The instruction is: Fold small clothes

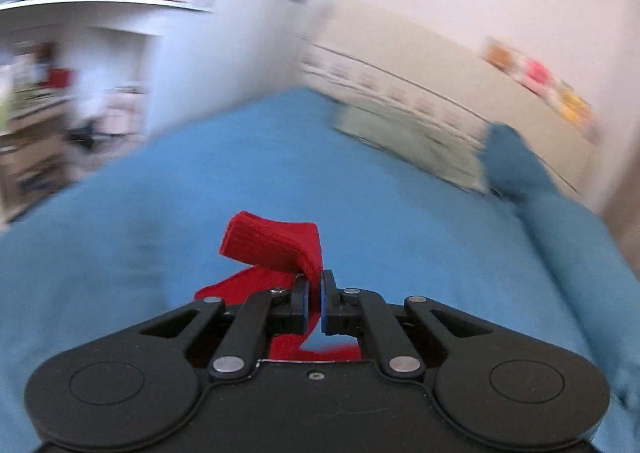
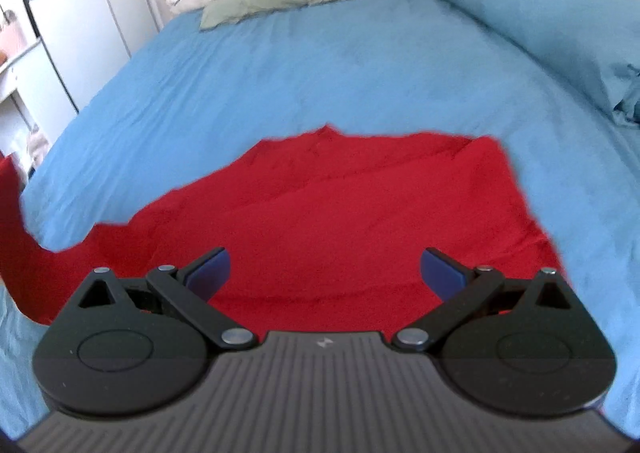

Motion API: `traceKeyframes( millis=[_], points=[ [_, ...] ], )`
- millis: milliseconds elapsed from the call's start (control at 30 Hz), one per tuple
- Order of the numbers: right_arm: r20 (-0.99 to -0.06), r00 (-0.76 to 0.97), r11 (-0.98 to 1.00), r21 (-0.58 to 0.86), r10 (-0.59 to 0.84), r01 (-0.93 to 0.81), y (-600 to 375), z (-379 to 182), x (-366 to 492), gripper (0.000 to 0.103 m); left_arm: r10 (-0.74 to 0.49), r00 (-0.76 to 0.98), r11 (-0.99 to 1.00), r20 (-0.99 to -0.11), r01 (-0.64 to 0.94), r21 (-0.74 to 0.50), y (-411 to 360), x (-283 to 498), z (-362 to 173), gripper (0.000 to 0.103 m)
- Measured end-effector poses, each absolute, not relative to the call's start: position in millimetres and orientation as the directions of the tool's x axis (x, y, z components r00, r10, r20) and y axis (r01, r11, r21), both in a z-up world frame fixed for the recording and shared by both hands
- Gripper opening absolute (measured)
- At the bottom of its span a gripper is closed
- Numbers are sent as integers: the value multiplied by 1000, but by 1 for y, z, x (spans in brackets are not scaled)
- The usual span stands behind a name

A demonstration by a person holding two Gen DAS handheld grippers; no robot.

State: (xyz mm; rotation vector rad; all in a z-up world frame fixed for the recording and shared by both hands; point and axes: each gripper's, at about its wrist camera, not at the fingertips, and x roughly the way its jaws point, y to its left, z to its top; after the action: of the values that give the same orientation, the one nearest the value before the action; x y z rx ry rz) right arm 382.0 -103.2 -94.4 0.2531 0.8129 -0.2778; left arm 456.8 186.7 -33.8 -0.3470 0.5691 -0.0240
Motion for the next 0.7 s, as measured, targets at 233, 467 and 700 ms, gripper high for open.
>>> traceKeyframes(
  millis=[233,467,700],
  points=[
    [-724,677,932,142,-132,334,-188,-80,362,103,-299,767,936,-568,121,-331,14,484,-74,5],
    [-749,653,928,159,-109,337,-258,-91,344,103,-278,649,956,-708,114,-271,-91,492,-162,5],
    [-778,625,929,178,-69,325,-283,-112,339,103,-279,613,960,-739,151,-236,-103,481,-176,67]
  ],
)
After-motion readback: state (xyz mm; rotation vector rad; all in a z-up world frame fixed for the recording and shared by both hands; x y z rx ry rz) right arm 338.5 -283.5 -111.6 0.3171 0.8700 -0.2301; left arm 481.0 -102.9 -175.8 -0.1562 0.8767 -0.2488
